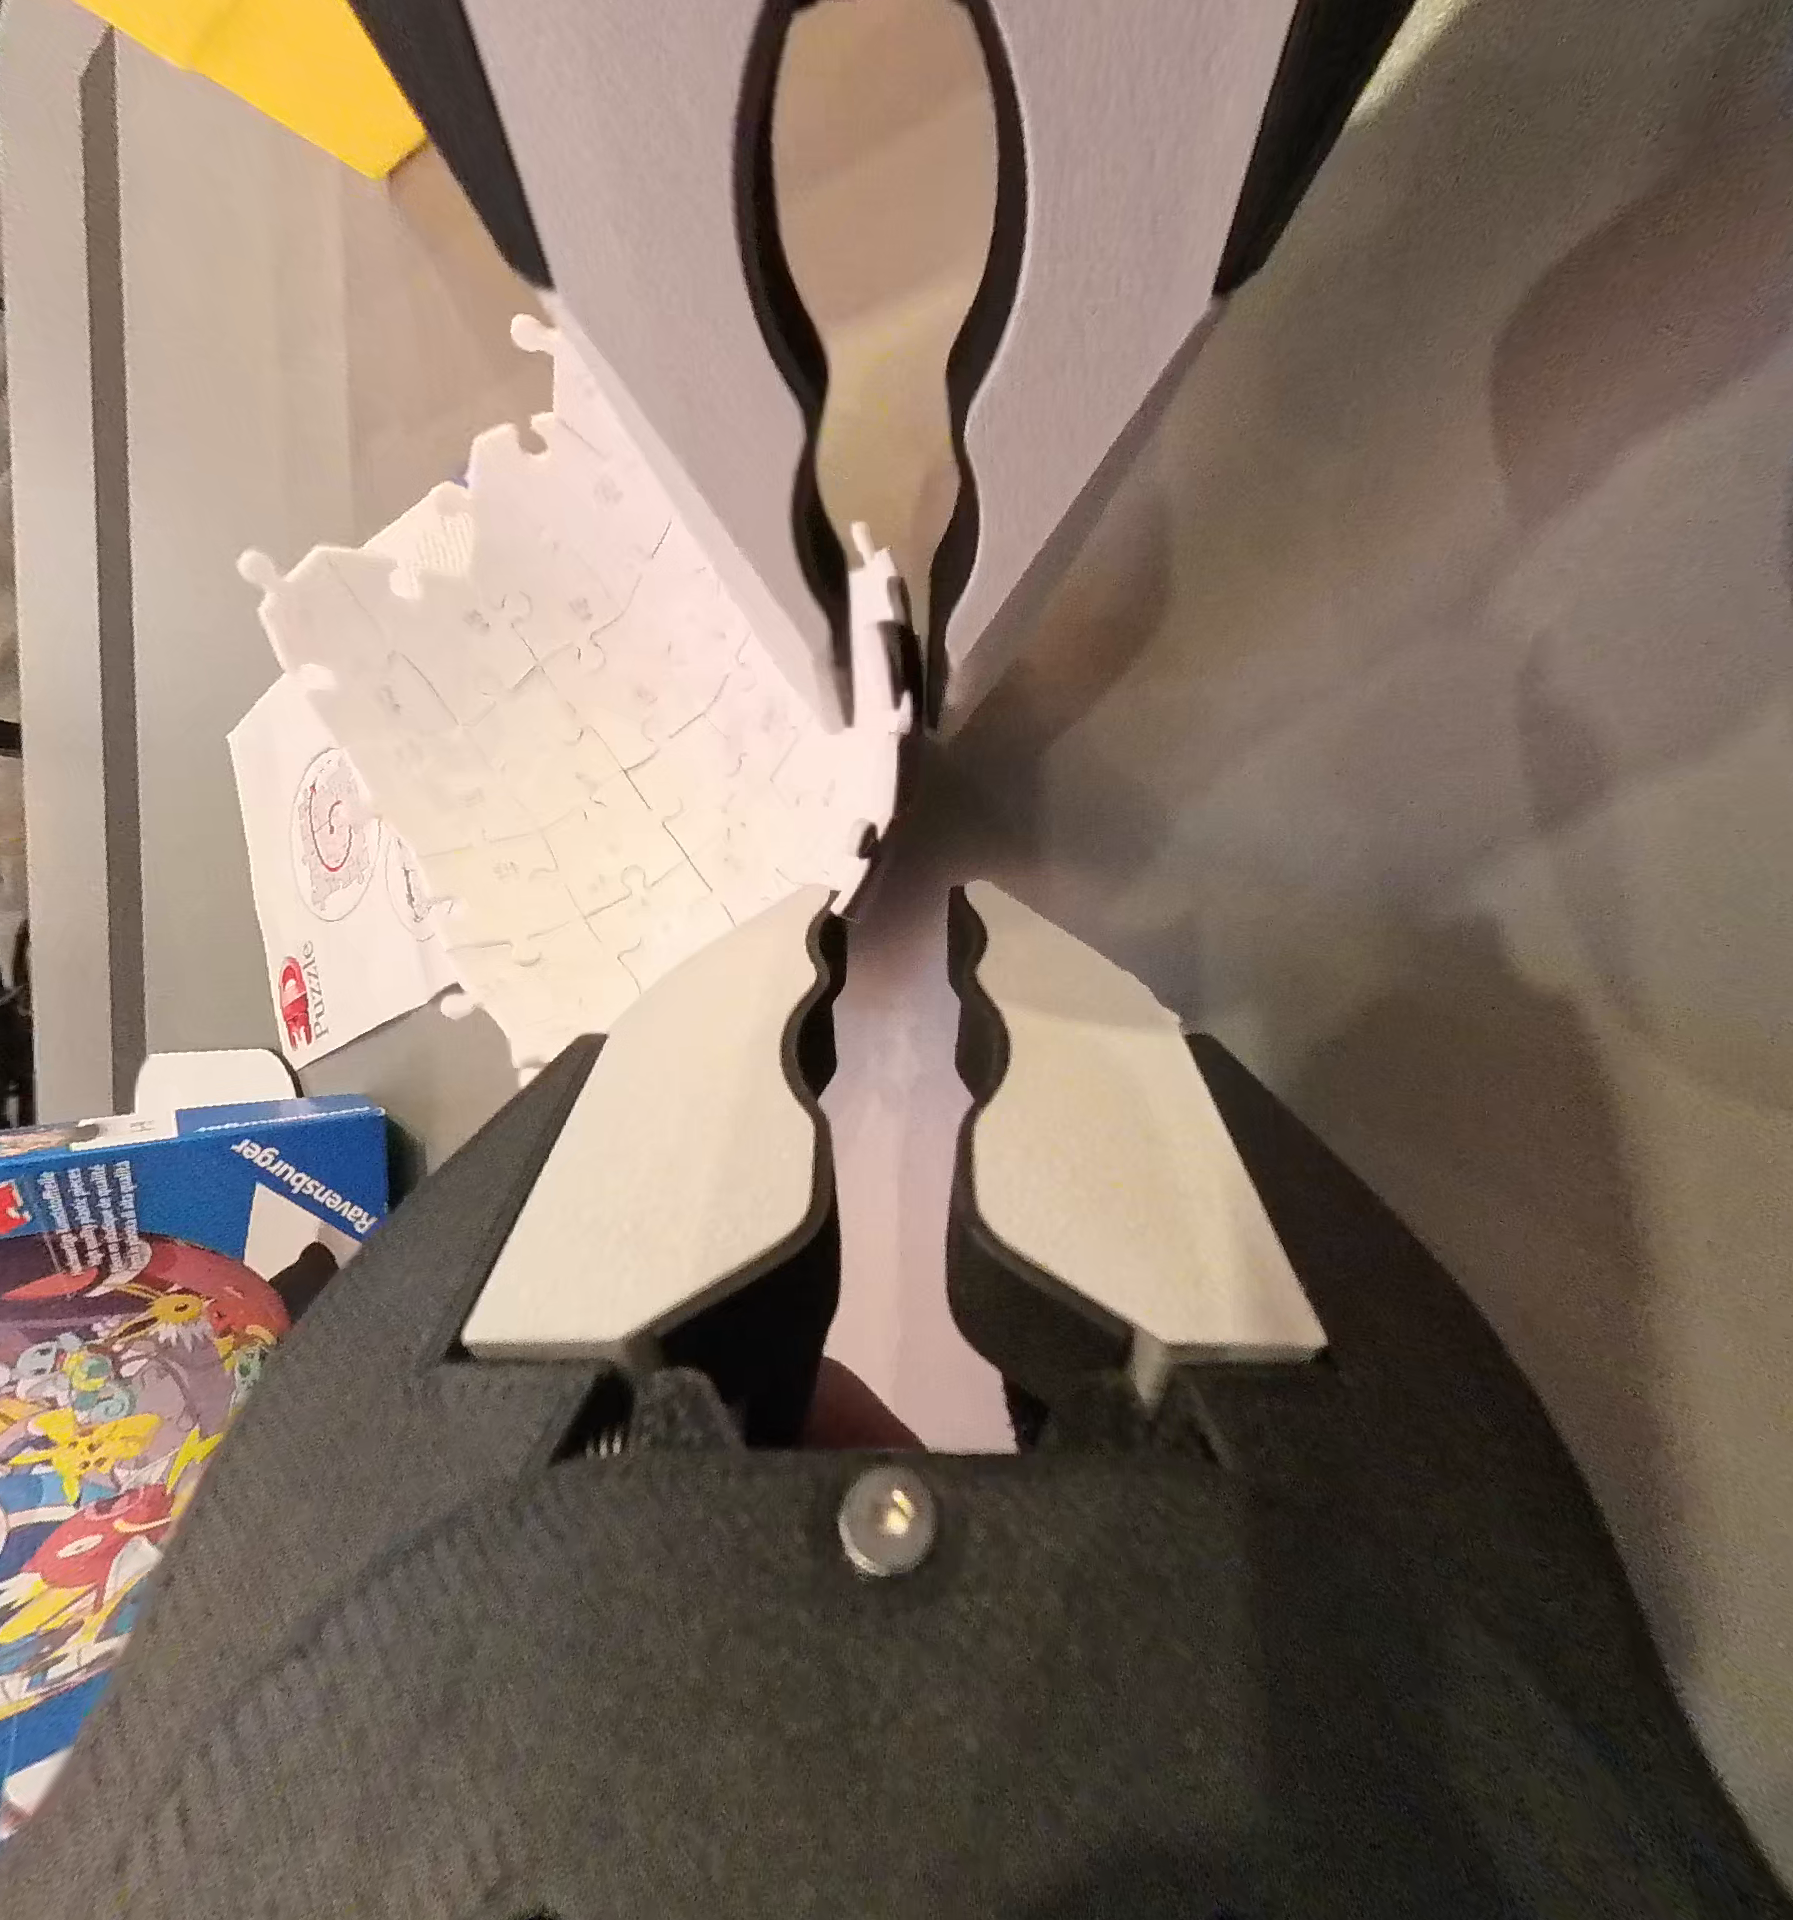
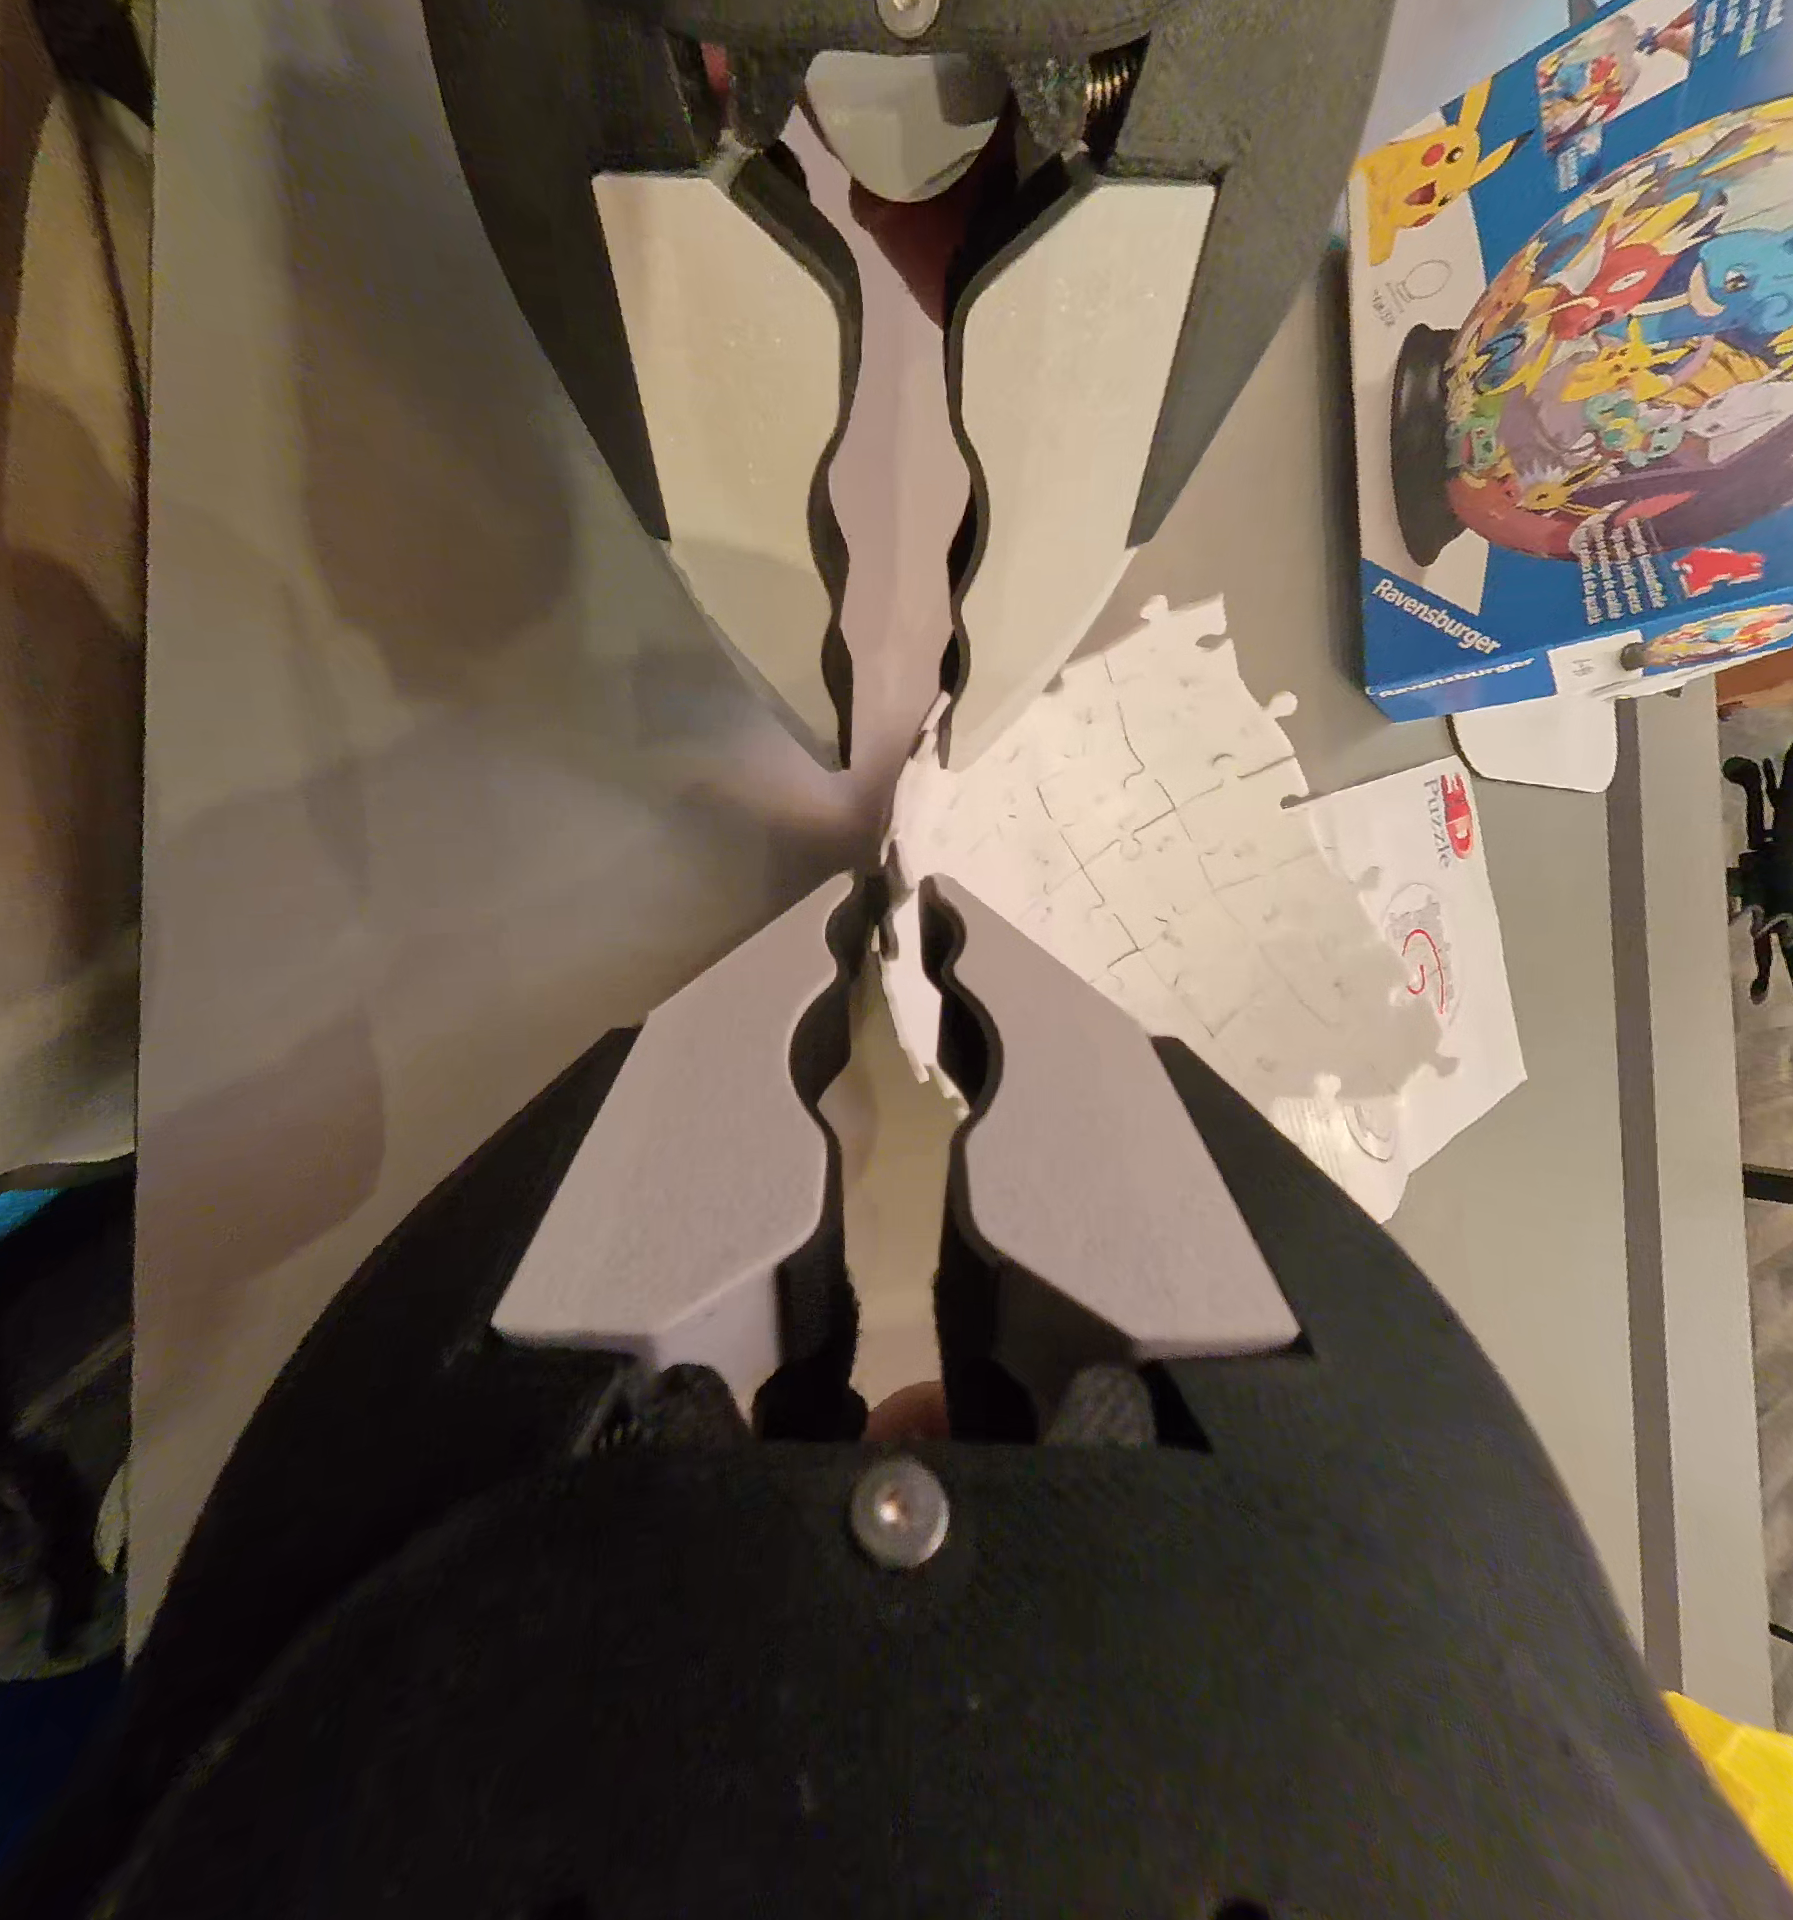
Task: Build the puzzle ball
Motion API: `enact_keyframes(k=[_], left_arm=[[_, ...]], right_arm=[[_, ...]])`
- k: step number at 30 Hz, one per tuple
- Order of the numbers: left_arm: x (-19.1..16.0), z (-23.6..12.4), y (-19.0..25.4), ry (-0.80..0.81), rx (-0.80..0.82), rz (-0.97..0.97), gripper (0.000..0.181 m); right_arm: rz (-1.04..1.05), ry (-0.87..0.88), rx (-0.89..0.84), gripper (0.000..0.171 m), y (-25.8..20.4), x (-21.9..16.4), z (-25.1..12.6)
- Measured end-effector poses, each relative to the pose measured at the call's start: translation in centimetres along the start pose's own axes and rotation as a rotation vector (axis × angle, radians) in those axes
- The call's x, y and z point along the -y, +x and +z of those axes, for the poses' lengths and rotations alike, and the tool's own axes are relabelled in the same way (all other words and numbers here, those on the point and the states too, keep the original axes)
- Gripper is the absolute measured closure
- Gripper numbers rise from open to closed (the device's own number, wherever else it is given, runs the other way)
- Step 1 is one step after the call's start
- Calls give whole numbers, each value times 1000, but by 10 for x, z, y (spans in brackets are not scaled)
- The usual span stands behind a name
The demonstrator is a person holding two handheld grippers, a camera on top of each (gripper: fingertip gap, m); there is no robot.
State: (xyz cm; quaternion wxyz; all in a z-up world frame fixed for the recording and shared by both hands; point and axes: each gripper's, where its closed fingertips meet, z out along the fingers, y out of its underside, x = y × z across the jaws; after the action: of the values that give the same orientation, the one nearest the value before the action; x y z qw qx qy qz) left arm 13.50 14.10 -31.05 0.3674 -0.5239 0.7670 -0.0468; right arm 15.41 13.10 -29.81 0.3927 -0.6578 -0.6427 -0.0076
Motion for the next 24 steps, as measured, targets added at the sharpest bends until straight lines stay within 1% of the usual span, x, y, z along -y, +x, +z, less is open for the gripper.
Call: enact_keyframes(k=[2,4,6,9,12,16,19,22,24], left_arm=[[-1,0,1,2,4,1,163],[-1,-2,-2,12,22,1,162],[1,-5,-4,33,38,-7,162],[-3,-8,-7,34,50,-21,161],[-7,-20,-10,59,52,-55,160],[-18,-36,-35,100,109,-114,157],[-40,-33,-57,67,123,-140,153],[-61,-18,-63,46,73,-166,151],[-65,-8,-64,35,59,-159,151]], right_arm=[[13,8,-12,156,1,1,-2],[27,18,-23,154,3,3,-5],[41,13,-41,148,6,2,-8],[77,13,-66,144,12,-1,-17],[144,22,-108,144,21,-5,-33],[247,10,-158,141,29,-13,-54],[390,-54,-164,141,31,-29,-62],[511,-207,-163,143,25,-53,-57],[597,-277,-170,145,23,-62,-50]])
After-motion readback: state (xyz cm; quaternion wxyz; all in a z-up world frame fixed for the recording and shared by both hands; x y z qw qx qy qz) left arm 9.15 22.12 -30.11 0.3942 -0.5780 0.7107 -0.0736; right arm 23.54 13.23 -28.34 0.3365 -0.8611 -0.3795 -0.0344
